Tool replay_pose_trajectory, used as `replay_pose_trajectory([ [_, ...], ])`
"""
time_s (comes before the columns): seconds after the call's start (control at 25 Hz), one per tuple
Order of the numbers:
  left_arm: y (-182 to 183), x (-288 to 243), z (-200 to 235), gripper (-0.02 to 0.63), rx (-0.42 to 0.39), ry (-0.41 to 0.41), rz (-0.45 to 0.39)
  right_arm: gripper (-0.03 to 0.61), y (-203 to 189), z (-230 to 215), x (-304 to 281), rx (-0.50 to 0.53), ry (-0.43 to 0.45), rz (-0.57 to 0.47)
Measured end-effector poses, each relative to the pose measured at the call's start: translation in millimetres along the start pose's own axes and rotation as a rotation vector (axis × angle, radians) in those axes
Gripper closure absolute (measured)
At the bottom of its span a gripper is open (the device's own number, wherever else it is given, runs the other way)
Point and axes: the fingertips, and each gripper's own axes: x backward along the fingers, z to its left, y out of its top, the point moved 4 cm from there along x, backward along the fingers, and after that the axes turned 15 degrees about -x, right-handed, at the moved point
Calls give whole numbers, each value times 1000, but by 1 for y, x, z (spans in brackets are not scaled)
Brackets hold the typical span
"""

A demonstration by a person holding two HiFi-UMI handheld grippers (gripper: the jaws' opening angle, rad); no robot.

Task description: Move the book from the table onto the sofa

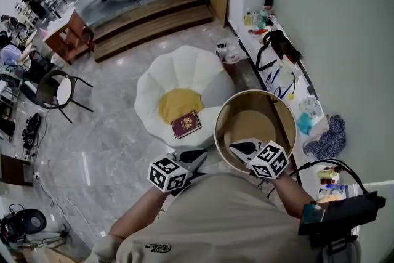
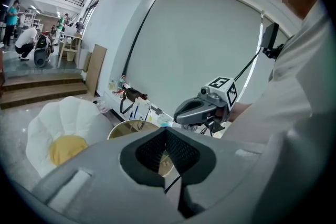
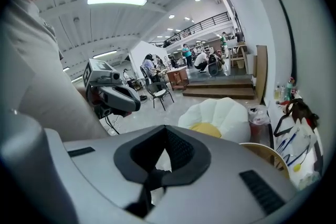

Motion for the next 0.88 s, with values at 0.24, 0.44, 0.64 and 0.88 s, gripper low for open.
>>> replay_pose_trajectory([
  [0.24, 3, -4, 0, 606, 0, 15, -6, 566, 5, 5, 10, 32, 4, -1],
  [0.44, 2, 5, -5, 606, 14, 47, -19, 566, 7, 19, 11, 70, 24, 6],
  [0.64, -2, 2, -9, 606, 12, 63, -22, 566, 5, 24, 8, 92, 49, -3],
  [0.88, -6, 4, -11, 606, 15, 64, -5, 566, 5, 27, 5, 84, 60, -15],
])
